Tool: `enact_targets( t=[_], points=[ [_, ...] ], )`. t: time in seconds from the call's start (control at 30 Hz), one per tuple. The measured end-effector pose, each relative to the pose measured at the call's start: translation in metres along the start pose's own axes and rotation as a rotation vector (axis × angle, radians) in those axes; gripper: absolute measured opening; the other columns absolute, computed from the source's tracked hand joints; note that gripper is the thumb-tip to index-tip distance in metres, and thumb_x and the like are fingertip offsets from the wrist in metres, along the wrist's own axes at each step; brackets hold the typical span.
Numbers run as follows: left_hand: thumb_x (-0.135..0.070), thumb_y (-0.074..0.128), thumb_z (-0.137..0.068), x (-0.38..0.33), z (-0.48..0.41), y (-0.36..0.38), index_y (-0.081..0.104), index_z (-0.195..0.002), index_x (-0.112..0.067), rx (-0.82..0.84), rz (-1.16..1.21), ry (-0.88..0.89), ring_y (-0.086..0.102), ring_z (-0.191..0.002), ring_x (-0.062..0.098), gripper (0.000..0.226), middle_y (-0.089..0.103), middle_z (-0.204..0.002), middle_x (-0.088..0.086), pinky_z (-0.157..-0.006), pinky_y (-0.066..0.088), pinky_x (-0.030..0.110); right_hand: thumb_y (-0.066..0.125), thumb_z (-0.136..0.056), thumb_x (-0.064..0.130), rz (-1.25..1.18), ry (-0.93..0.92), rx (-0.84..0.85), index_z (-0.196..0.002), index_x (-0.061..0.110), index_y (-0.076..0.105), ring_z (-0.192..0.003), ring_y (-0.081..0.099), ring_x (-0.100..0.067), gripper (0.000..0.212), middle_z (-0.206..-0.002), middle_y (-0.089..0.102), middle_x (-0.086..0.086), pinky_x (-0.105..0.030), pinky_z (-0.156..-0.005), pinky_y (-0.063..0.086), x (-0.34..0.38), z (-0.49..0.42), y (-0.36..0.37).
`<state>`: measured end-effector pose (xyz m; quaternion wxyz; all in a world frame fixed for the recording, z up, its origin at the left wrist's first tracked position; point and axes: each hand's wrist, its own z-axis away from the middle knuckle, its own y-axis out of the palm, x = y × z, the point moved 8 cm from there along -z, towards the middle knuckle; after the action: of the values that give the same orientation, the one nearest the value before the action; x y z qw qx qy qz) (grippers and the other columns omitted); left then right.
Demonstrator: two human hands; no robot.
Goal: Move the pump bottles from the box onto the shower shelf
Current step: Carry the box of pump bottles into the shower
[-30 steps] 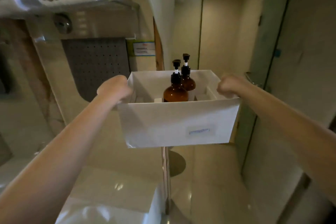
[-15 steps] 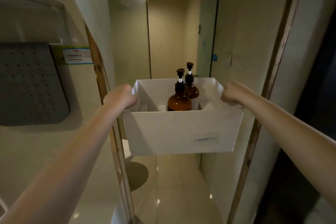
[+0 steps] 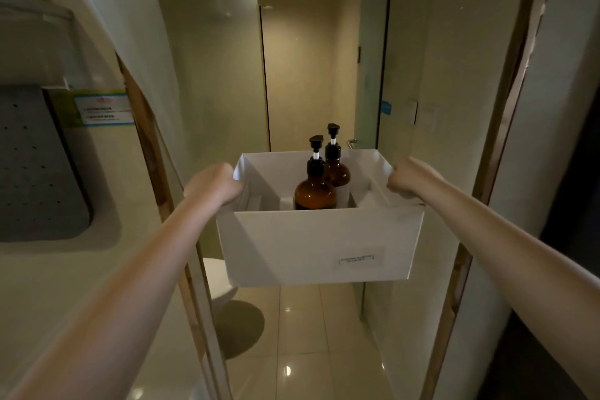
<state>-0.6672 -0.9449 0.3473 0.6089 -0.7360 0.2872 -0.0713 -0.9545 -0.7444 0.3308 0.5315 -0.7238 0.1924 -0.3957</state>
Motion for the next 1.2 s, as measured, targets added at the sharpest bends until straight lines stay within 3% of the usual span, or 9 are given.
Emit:
enact_targets(
  t=[0.13, 0.23, 0.33, 0.5, 0.7, 0.87, 0.97, 1.13, 1.2],
  points=[
    [-0.02, 0.043, -0.087, -0.001, -0.027, 0.017, 0.053, -0.096, -0.007, 0.005, -0.021, 0.0, 0.052, -0.08, 0.031, 0.019, 0.048, -0.072, 0.005, -0.067, 0.04, 0.033, 0.049, -0.081, 0.007, 0.01, -0.001, 0.003, -0.072, 0.007, 0.053, -0.056, 0.051, -0.02, 0.01, -0.068, 0.054, -0.007, -0.023, -0.046, 0.036, 0.004, -0.03, 0.009],
    [-0.023, 0.041, -0.089, -0.001, -0.054, 0.03, 0.054, -0.102, -0.01, -0.013, -0.024, -0.011, 0.057, -0.092, 0.033, 0.023, 0.059, -0.092, 0.009, -0.069, 0.039, 0.032, 0.049, -0.081, 0.007, 0.017, -0.01, 0.007, -0.077, 0.008, 0.054, -0.056, 0.05, -0.019, 0.006, -0.067, 0.053, -0.005, -0.023, -0.047, 0.035, 0.009, -0.058, 0.02],
    [-0.024, 0.039, -0.089, 0.001, -0.087, 0.045, 0.053, -0.093, -0.013, 0.017, -0.01, -0.018, 0.054, -0.08, 0.029, 0.018, 0.049, -0.073, 0.003, -0.069, 0.046, 0.033, 0.05, -0.082, 0.009, 0.024, 0.009, 0.024, -0.089, 0.008, 0.058, -0.059, 0.052, -0.019, 0.011, -0.07, 0.055, -0.004, -0.024, -0.049, 0.039, 0.015, -0.088, 0.035],
    [-0.021, 0.04, -0.088, 0.004, -0.15, 0.067, 0.059, -0.094, -0.004, 0.061, 0.073, -0.012, 0.061, -0.093, 0.036, 0.027, 0.061, -0.089, 0.018, -0.082, 0.05, 0.043, 0.05, -0.084, 0.011, 0.001, 0.019, 0.053, -0.101, 0.007, 0.06, -0.076, 0.058, -0.026, 0.02, -0.079, 0.058, -0.008, -0.028, -0.061, 0.043, 0.029, -0.142, 0.055],
    [-0.017, 0.048, -0.083, -0.004, -0.235, 0.079, 0.057, -0.087, -0.006, 0.03, 0.062, 0.086, 0.061, -0.099, 0.035, 0.016, 0.063, -0.107, 0.021, -0.077, 0.047, 0.036, 0.049, -0.087, 0.012, -0.013, 0.069, 0.027, -0.091, 0.005, 0.059, -0.065, 0.053, -0.02, 0.013, -0.075, 0.055, -0.007, -0.024, -0.049, 0.035, 0.05, -0.214, 0.063],
    [-0.012, 0.049, -0.08, -0.009, -0.296, 0.084, 0.042, -0.064, -0.01, -0.006, 0.096, 0.128, 0.058, -0.086, 0.033, 0.018, 0.062, -0.097, 0.021, -0.07, 0.041, 0.034, 0.046, -0.087, 0.008, -0.029, 0.042, -0.015, -0.062, 0.009, 0.045, -0.056, 0.044, -0.017, 0.025, -0.065, 0.046, -0.004, -0.026, -0.046, 0.026, 0.069, -0.267, 0.066],
    [-0.011, 0.049, -0.081, -0.015, -0.331, 0.089, 0.044, -0.065, -0.01, -0.004, 0.115, 0.143, 0.057, -0.085, 0.032, 0.016, 0.061, -0.095, 0.021, -0.068, 0.038, 0.033, 0.048, -0.086, 0.008, -0.021, 0.039, -0.027, -0.059, 0.01, 0.042, -0.055, 0.042, -0.016, 0.027, -0.064, 0.044, -0.004, -0.026, -0.045, 0.025, 0.075, -0.297, 0.072],
    [-0.019, 0.05, -0.083, -0.018, -0.39, 0.112, 0.047, -0.073, -0.01, 0.019, 0.098, 0.15, 0.056, -0.086, 0.031, 0.014, 0.058, -0.092, 0.017, -0.069, 0.038, 0.031, 0.049, -0.085, 0.009, -0.006, 0.049, 0.0, -0.083, 0.006, 0.054, -0.057, 0.043, -0.015, 0.006, -0.065, 0.045, -0.003, -0.025, -0.045, 0.027, 0.082, -0.349, 0.091],
    [-0.016, 0.051, -0.081, -0.018, -0.413, 0.125, 0.044, -0.066, -0.011, 0.03, 0.089, 0.122, 0.054, -0.083, 0.03, 0.017, 0.056, -0.088, 0.015, -0.069, 0.038, 0.031, 0.05, -0.085, 0.011, -0.002, 0.054, 0.019, -0.094, 0.006, 0.059, -0.063, 0.048, -0.019, 0.014, -0.07, 0.049, -0.004, -0.025, -0.049, 0.031, 0.085, -0.373, 0.1]
  ],
)
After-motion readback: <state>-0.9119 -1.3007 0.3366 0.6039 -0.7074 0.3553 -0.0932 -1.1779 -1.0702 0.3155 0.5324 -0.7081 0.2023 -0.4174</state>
